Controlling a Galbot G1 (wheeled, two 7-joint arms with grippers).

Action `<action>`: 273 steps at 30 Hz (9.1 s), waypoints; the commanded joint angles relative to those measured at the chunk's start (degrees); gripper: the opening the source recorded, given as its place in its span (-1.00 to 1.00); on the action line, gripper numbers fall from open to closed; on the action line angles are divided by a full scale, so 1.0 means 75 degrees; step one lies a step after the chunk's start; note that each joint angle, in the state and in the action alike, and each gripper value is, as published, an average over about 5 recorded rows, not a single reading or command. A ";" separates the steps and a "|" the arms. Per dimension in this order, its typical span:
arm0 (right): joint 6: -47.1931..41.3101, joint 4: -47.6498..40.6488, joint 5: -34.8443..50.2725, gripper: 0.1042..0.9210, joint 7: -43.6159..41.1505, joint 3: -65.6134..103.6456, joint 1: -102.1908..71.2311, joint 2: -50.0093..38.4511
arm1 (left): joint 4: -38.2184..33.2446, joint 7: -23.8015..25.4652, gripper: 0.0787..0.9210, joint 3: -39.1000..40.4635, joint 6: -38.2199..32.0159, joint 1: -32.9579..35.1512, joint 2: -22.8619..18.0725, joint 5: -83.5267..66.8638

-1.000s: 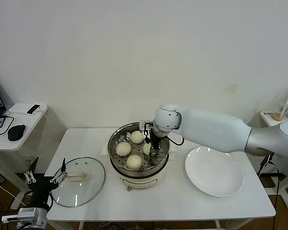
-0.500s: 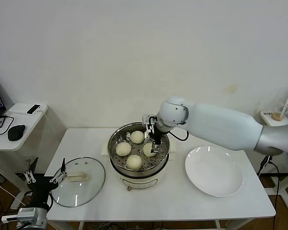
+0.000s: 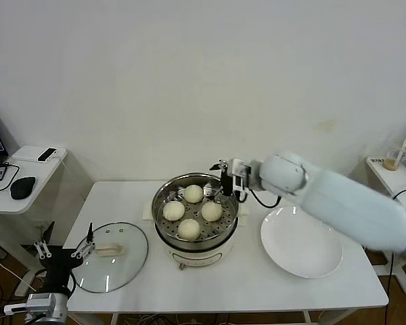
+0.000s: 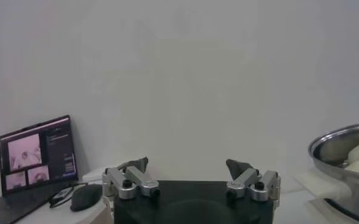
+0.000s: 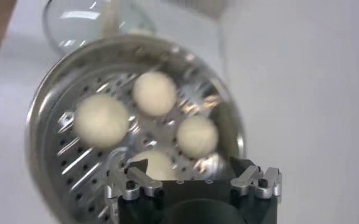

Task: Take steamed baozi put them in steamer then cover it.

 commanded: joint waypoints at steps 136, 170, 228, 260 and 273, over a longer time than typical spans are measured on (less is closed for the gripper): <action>0.5630 0.1480 -0.3157 0.76 0.2124 1.0943 -1.2549 0.5193 | 0.1447 0.1357 -0.83 0.1367 0.0496 -0.2985 0.3442 0.7348; 0.4868 0.1094 -0.4230 0.76 0.2227 1.0644 -1.2183 0.5645 | 0.2237 0.2875 -0.83 0.5890 0.3533 -0.6358 0.0865 0.9498; 0.4770 0.0948 -0.4432 0.76 0.2355 1.0365 -1.2190 0.5616 | 0.2826 0.3301 -0.83 0.6068 0.3298 -0.5982 -0.0295 1.0641; 0.4800 0.0982 -0.4604 0.76 0.2350 1.0244 -1.2309 0.5654 | 0.0785 0.2893 0.25 0.5682 0.2822 -0.4151 0.0493 1.0139; 0.4954 0.1026 -0.4016 0.76 0.2327 1.0340 -1.2425 0.5116 | -0.1483 0.0241 0.77 0.3187 0.1487 -0.0471 0.0099 0.4679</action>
